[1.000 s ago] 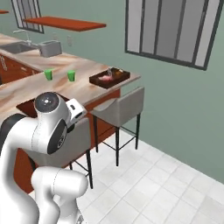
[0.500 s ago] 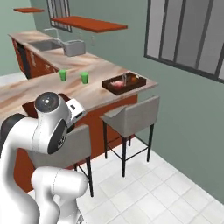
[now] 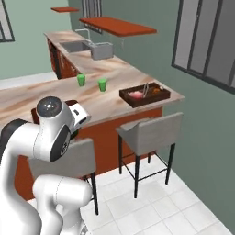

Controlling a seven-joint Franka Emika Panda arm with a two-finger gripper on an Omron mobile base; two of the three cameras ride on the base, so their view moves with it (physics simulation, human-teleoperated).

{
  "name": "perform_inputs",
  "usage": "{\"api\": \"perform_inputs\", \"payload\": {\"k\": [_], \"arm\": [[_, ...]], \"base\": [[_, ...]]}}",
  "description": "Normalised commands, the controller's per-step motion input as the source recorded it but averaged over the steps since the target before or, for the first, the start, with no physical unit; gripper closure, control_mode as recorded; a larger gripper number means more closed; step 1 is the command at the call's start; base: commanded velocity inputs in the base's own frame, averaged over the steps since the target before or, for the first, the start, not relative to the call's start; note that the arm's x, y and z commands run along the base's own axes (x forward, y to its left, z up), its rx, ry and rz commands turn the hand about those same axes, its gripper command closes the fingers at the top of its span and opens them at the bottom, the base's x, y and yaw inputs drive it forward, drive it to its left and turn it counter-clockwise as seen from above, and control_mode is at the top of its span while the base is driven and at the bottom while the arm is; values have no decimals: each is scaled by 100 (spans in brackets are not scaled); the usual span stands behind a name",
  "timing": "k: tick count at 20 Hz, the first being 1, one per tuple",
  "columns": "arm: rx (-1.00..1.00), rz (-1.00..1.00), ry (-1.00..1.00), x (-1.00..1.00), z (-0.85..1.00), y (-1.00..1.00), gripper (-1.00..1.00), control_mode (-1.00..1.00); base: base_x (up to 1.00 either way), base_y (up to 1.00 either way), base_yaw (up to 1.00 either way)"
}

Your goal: Gather the squash and potato from the fridge and place them on a tray on the dining counter. Then gather the chicken drumstick and steak from the fridge and place them on the other tray.

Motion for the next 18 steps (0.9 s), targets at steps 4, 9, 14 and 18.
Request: {"api": "perform_inputs", "payload": {"k": [4, 9, 14, 18], "arm": [[0, 0, 0, 0, 0, 0, 100, 100], [0, 0, 0, 0, 0, 0, 100, 100], [0, 0, 0, 0, 0, 0, 100, 100], [0, 0, 0, 0, 0, 0, 100, 100]], "base": [[16, -57, 35], [11, -54, 34], [4, -47, 33], [5, -43, 32]]}}
